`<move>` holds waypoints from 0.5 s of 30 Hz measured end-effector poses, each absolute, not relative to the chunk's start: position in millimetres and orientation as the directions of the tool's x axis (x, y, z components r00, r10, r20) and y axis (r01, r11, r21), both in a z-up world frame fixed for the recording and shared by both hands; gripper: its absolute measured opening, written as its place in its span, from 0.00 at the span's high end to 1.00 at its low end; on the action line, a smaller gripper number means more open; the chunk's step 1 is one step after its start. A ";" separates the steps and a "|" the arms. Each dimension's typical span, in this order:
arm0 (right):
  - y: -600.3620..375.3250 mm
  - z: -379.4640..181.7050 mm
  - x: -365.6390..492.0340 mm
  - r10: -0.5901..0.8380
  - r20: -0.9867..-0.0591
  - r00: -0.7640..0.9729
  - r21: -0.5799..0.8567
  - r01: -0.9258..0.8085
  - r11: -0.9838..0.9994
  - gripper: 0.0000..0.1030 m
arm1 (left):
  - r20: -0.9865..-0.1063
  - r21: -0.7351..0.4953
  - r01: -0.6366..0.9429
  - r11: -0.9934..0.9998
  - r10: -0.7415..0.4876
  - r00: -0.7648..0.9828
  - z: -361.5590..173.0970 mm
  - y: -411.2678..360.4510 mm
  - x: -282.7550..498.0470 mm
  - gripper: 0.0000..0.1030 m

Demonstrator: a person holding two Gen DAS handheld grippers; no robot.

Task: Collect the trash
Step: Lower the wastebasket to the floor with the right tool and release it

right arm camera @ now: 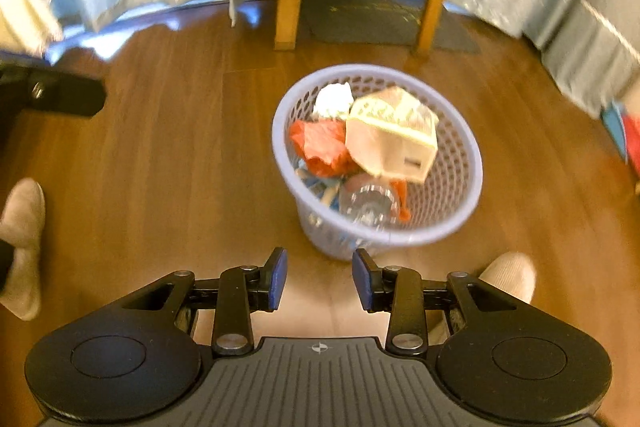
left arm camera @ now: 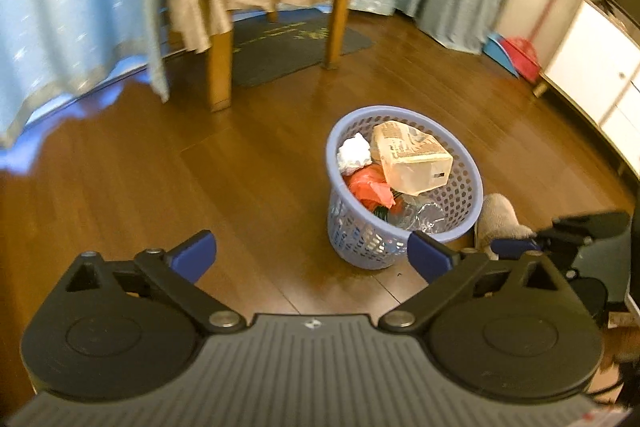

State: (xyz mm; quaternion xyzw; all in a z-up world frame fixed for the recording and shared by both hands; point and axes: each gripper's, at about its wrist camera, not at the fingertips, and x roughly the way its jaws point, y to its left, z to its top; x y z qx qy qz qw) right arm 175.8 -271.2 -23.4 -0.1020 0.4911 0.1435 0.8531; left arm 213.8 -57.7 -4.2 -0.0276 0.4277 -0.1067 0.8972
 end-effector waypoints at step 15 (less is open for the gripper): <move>-284.7 28.5 100.5 0.132 -0.875 0.466 0.030 -0.221 0.975 0.54 | -0.774 -0.139 0.046 0.989 -0.138 0.619 21.1 -70.2 131.4 0.01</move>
